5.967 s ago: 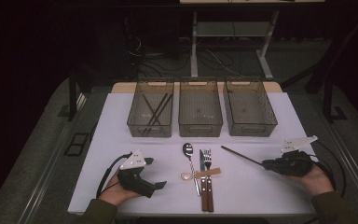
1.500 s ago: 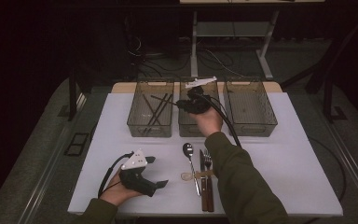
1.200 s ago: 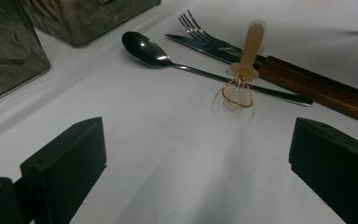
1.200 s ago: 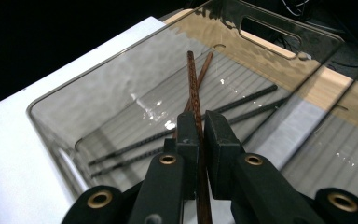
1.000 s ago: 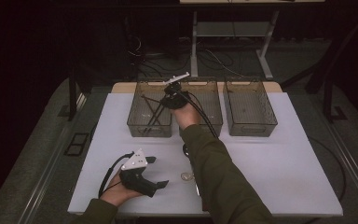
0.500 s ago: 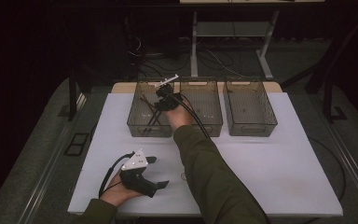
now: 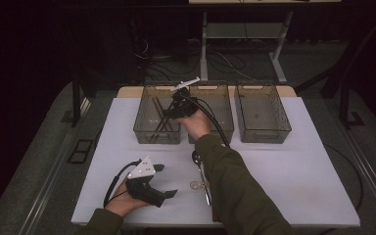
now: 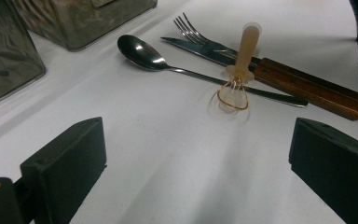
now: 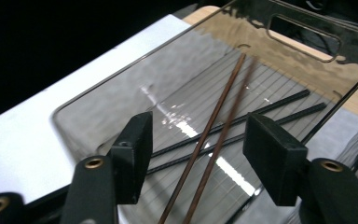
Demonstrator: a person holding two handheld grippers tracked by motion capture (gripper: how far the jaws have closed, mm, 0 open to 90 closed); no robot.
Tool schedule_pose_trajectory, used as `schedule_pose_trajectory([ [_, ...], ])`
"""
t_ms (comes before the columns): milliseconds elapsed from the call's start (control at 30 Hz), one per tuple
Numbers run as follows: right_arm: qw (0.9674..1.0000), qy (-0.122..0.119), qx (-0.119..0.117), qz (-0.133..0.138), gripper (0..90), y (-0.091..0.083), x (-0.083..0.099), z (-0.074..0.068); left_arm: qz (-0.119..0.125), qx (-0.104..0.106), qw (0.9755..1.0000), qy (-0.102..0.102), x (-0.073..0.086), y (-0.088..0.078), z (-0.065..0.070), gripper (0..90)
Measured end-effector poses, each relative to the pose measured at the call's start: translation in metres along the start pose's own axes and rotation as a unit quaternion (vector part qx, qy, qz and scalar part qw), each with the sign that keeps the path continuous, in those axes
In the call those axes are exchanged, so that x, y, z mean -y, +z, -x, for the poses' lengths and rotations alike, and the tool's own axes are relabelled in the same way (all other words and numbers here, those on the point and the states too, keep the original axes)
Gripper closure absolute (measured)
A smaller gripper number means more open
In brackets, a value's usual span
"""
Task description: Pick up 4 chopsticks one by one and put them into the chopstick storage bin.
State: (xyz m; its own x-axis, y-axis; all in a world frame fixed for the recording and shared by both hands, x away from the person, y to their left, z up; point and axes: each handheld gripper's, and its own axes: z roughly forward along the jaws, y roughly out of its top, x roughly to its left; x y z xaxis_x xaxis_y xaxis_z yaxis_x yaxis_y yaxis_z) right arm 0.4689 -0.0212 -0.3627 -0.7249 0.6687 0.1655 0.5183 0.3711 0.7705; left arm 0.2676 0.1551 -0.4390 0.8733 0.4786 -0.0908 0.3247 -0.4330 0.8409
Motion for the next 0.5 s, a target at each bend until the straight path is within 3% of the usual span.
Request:
schedule_pose_trajectory([
  [233, 0.9996, -0.005, -0.024, 0.017, 34.4, -0.025, 0.013, 0.002, 0.000, -0.001, 1.0000, -0.001, 0.000, 0.000, -0.001, 2.7],
  [500, 0.9990, -0.014, -0.032, 0.026, 32.4, -0.052, 0.031, 0.006, 0.005, -0.003, 0.9999, -0.009, 0.000, 0.000, -0.001, 2.4],
])
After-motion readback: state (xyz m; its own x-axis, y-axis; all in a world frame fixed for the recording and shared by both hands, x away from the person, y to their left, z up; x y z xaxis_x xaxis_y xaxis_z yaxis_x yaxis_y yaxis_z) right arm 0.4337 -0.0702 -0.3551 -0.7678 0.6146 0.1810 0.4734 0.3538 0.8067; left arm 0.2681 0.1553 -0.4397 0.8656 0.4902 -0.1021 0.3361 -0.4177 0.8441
